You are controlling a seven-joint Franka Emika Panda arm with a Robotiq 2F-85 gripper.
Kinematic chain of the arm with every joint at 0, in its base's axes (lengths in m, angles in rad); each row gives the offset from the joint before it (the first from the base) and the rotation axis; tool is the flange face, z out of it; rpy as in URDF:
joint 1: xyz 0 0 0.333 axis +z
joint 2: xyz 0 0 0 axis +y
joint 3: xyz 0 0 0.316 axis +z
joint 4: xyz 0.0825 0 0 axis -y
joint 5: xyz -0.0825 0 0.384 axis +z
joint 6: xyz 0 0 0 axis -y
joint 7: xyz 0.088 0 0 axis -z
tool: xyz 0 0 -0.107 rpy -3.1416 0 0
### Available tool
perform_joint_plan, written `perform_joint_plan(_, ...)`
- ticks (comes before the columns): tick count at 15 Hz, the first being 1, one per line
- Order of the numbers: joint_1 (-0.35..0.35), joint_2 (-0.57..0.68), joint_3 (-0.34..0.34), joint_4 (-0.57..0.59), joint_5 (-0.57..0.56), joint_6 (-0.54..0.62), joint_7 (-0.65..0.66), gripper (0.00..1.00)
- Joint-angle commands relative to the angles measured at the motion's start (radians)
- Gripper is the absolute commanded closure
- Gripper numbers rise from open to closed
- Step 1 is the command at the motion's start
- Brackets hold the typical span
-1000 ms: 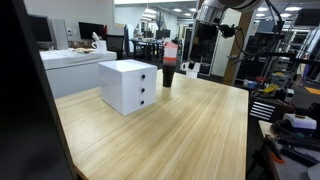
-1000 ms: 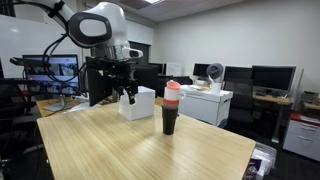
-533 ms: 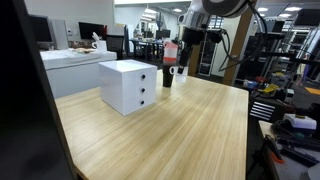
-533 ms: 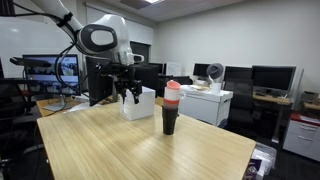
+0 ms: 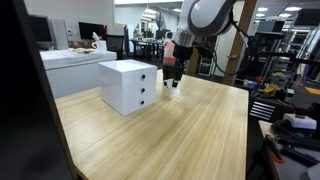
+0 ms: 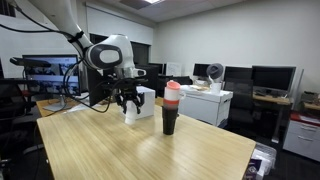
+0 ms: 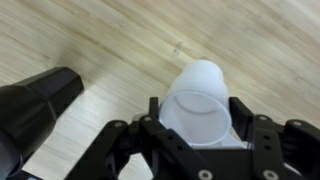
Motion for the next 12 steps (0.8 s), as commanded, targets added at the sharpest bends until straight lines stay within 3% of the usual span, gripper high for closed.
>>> perform_joint_plan(1,-0.035,0.009,0.023,0.008,0.034,0.007,-0.113,0.56)
perform_joint_plan(3,-0.041,0.016,0.024,0.009,0.031,0.013,-0.138,0.56)
perform_joint_plan(4,-0.041,0.019,0.022,0.010,0.026,0.010,-0.131,0.08)
perform_joint_plan(7,-0.045,0.025,0.022,0.008,0.018,0.017,-0.134,0.00)
perform_joint_plan(12,-0.039,0.021,0.022,0.017,0.004,0.001,-0.111,0.00)
